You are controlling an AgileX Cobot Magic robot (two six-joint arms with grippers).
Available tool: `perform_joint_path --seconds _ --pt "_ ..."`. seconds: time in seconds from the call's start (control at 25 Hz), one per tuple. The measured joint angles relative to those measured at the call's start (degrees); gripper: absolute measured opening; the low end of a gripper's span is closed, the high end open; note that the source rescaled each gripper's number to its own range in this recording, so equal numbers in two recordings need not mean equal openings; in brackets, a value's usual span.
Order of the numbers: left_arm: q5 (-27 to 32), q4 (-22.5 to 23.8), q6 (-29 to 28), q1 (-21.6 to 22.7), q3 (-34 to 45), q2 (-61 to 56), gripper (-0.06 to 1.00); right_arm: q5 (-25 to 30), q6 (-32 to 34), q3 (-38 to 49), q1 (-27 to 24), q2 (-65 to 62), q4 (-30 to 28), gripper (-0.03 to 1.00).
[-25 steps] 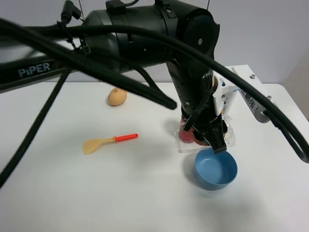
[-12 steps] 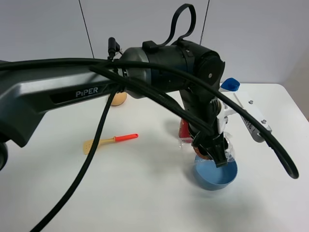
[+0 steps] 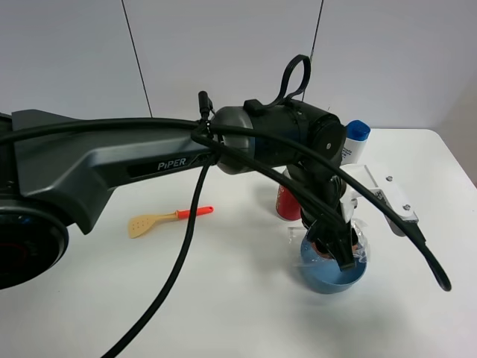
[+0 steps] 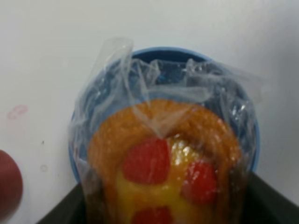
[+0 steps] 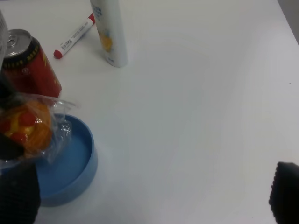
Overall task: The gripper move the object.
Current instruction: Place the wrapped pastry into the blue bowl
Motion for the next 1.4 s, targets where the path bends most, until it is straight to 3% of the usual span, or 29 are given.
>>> perform_joint_path --seconds 0.52,1.08,1.16,1.24,1.28,1.4 --pt "-4.7 -1.0 0.2 0.0 0.0 3.3 0.01 0.0 0.0 0.0 0.0 0.0 0.0 1.00" --pt "-4.9 -1.4 0.2 0.0 0.0 4.2 0.01 0.0 0.0 0.0 0.0 0.0 0.0 1.00" --pt "-5.0 -1.4 0.2 -0.2 0.0 4.2 0.29 0.0 0.0 0.0 0.0 0.0 0.0 1.00" --pt "-5.0 -1.4 -0.4 -0.5 0.0 4.2 0.74 0.0 0.0 0.0 0.0 0.0 0.0 1.00" --pt "-4.9 -1.4 -1.2 -0.7 0.0 4.1 0.85 0.0 0.0 0.0 0.0 0.0 0.0 1.00" --pt "-4.9 -1.0 -3.0 -1.1 0.0 3.7 0.97 0.0 0.0 0.0 0.0 0.0 0.0 1.00"
